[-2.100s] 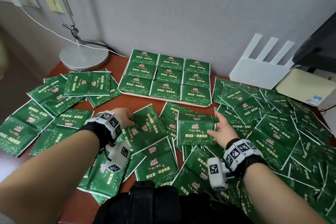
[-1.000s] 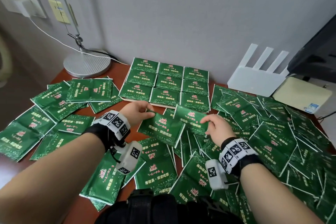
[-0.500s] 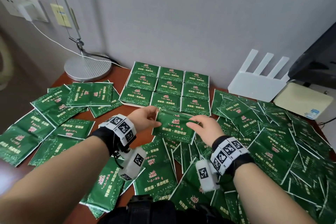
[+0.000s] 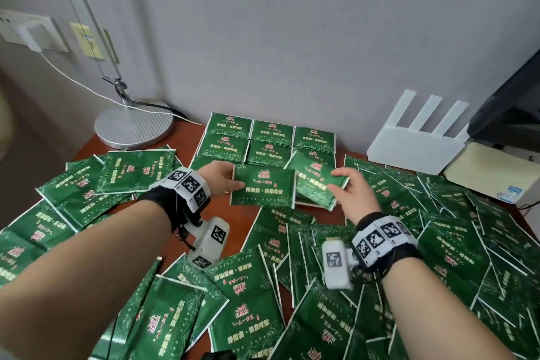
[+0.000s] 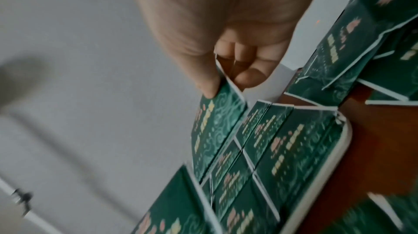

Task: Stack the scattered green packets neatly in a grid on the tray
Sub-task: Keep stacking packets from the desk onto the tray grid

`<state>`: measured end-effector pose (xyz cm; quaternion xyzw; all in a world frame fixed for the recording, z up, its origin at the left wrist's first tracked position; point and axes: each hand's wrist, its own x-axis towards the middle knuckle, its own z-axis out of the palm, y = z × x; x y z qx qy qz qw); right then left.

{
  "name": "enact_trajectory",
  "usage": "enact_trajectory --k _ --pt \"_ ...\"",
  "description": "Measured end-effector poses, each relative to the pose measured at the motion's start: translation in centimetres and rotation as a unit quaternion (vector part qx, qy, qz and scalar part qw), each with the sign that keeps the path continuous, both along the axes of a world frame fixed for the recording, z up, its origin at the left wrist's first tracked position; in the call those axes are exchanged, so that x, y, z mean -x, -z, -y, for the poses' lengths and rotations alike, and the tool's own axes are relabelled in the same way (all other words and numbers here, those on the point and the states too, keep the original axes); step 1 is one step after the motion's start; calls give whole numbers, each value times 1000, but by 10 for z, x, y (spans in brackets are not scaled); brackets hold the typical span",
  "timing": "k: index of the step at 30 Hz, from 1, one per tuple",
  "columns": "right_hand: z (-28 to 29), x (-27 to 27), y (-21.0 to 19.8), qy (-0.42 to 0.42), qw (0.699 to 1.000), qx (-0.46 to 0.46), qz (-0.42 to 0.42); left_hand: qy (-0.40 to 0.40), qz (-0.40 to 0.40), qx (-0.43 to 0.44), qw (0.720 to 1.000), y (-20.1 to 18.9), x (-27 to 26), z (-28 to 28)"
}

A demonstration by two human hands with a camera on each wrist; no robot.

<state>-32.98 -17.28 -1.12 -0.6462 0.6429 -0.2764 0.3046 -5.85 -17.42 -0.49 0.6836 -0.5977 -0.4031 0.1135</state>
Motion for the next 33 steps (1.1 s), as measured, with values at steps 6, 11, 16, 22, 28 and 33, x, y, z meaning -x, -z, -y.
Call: enact_trajectory --k 6,11,16,22,28,33 --pt "64 27 5 100 991 -56 73 -93 -77 4 993 11 -7 60" --pt "120 31 25 124 985 -104 61 -106 -65 -19 992 29 3 115" --pt "154 33 53 120 982 -147 -6 -88 -6 -38 995 48 5 154" --pt "163 32 69 116 985 -120 -38 -77 4 -51 996 59 -2 167" --pt "166 30 74 77 986 -106 -103 -89 25 -41 995 58 1 168" --pt "167 33 77 51 985 -105 -127 -103 33 -42 993 58 8 170"
